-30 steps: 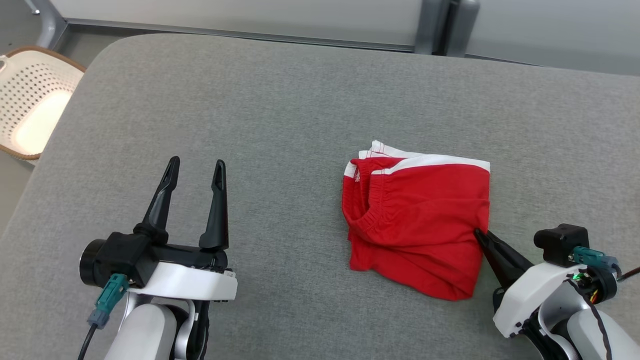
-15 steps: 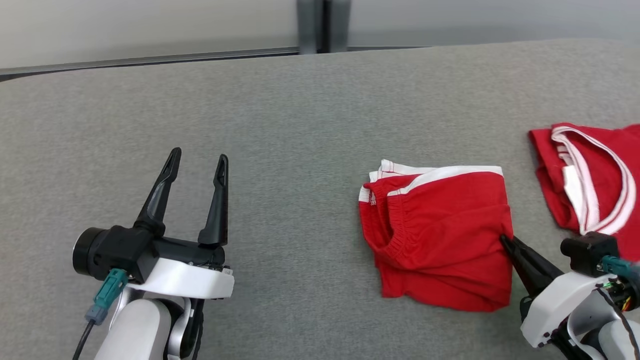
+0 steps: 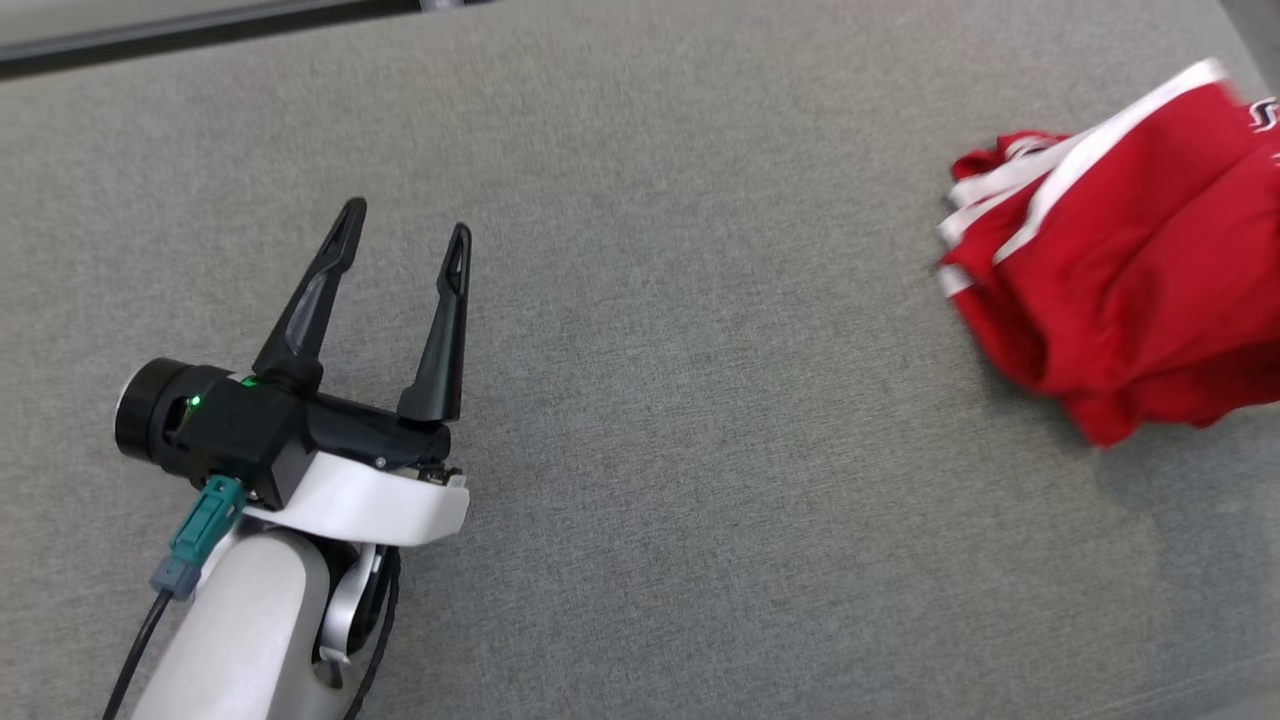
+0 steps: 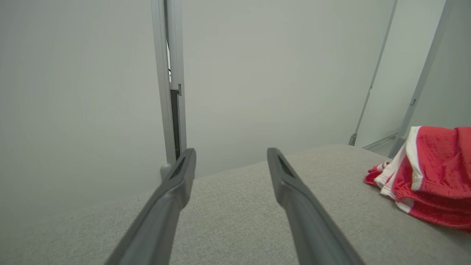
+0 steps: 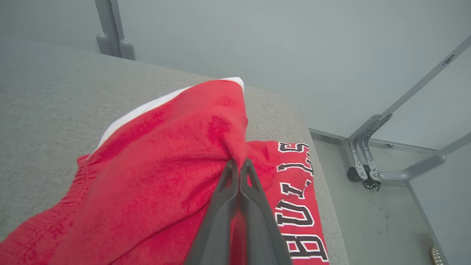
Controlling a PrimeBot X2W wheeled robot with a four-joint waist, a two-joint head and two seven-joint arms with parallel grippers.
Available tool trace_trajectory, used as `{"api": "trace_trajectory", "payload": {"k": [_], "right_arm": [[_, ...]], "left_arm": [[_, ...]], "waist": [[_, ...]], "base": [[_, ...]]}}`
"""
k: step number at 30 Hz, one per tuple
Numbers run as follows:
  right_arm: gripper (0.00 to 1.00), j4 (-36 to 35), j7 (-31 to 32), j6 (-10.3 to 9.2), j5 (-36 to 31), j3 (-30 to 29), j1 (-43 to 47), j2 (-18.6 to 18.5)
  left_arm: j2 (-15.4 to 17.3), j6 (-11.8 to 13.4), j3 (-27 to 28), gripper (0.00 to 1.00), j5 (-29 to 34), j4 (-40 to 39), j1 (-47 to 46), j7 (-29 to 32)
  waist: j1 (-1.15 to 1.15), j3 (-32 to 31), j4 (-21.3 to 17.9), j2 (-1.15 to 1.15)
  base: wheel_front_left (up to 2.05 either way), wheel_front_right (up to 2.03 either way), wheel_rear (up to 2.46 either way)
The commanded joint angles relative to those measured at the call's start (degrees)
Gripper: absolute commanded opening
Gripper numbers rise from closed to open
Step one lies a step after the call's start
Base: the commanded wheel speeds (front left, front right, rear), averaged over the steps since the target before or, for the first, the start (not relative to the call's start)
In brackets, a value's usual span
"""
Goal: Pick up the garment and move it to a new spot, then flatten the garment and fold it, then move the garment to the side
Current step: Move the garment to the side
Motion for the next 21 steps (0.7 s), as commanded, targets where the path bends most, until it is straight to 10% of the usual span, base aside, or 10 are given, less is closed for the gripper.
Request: {"api": "trace_trajectory", "payload": {"k": [1,13,15,16,21], "right_arm": [[0.00,0.6,-0.8,-0.13,0.9,-0.5,-1.1,-0.2],[0.00,20.1,-7.4,-0.13,9.0,-4.4,-4.8,0.8],[0.88,21.7,-9.1,-0.13,9.8,-3.7,-5.1,1.8],[1.00,22.6,-10.3,-0.13,9.7,-3.6,-5.2,2.1],[1.00,25.6,-16.9,-0.13,9.4,-4.1,-3.3,3.8]], "left_arm": [[0.4,-0.1,0.0,1.00,0.4,-0.3,-1.2,0.1],[1.1,-0.8,-1.4,1.00,1.6,-0.8,-5.4,1.0],[1.3,-0.5,-1.1,1.00,1.4,-0.6,-5.0,1.0],[1.4,-0.4,-1.0,1.00,1.2,-0.5,-4.7,1.0],[1.8,0.3,0.1,1.00,0.0,0.4,-2.5,0.5]], "waist": [[0.00,2.5,0.0,0.00],[0.00,8.8,1.9,0.00],[0.00,8.5,1.4,0.00],[0.00,8.2,1.1,0.00],[0.00,5.1,0.0,0.00]], "base": [[0.00,0.00,0.00],[0.00,0.00,0.00],[0.00,0.00,0.00],[0.00,0.00,0.00],[0.00,0.00,0.00]]}}
